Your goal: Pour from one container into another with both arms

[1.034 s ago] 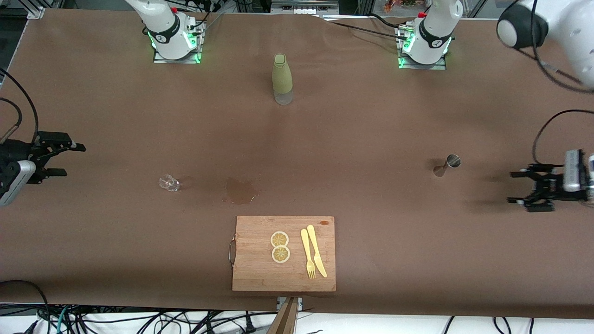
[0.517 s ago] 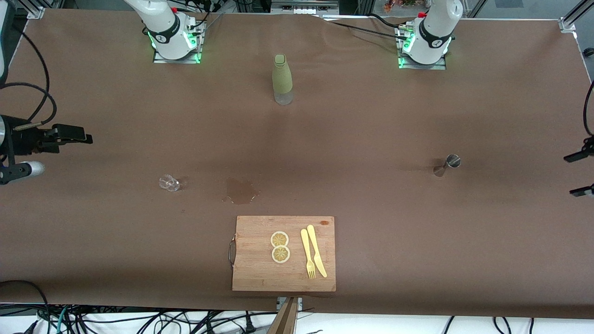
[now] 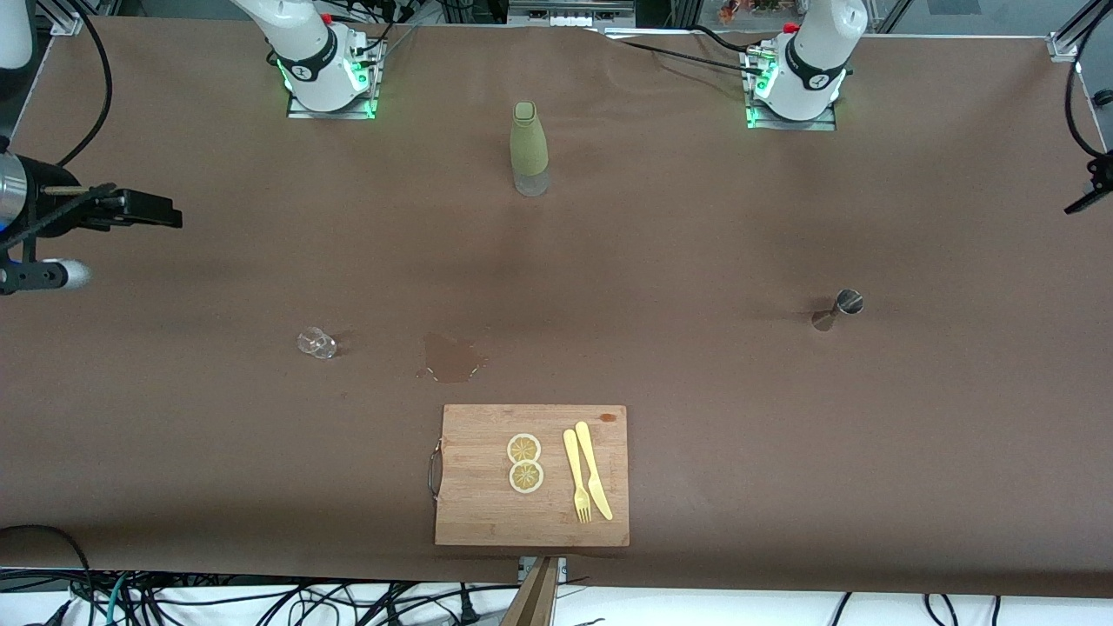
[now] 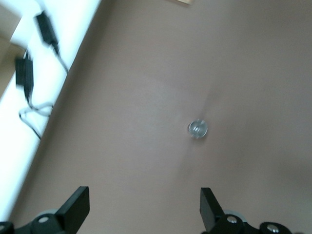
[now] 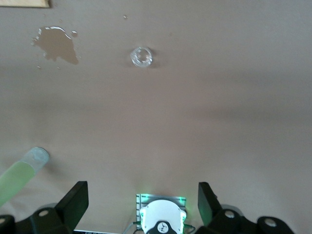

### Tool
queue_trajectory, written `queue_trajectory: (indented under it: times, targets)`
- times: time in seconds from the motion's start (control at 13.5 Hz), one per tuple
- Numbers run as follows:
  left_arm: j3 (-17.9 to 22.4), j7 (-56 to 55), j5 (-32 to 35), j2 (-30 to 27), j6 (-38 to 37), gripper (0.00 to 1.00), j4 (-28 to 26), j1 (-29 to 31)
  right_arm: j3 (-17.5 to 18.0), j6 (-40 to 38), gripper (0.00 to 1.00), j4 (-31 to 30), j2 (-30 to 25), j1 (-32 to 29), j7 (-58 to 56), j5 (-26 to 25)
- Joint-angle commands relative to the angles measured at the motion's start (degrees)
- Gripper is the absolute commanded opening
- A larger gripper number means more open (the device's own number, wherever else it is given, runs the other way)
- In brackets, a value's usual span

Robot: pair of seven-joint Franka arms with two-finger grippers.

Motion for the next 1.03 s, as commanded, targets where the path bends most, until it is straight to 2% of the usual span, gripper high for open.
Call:
queue_trajectory:
  times: [0.0,0.22,0.37,0.52,0.66,0.96]
  targets:
    - [-2.0,-25.3,2.5,-5.4,1.8,1.0,-7.4,-0.6,0.5,1.2,1.0,-7.3,-5.3,0.6,0.2,-2.8]
    - [-7.7,-51.1,7.6,-7.8,-2.3,1.0,-8.5,-0.6,0.5,3.9,1.0,-9.4,-6.5,0.6,0.1,-4.6]
    - [-9.9,-63.3,7.8,-8.0,-3.3,1.0,-8.5,-0.6,0.5,10.8,1.0,-14.9,-10.5,0.2,-0.2,-4.7]
    - [-12.0,-72.8,9.5,-7.5,-3.9,1.0,-8.0,-1.0,-1.0,14.3,1.0,-15.8,-14.1,-0.1,0.1,-4.8]
    - [-13.1,-76.9,11.3,-7.1,-4.2,1.0,-7.7,-1.3,-2.0,13.8,1.0,-16.0,-15.4,-0.1,-0.2,-4.5]
    - [-13.2,-76.6,10.6,-7.0,-4.0,1.0,-7.5,-1.3,-1.0,14.1,1.0,-16.4,-16.1,0.9,0.8,-4.3]
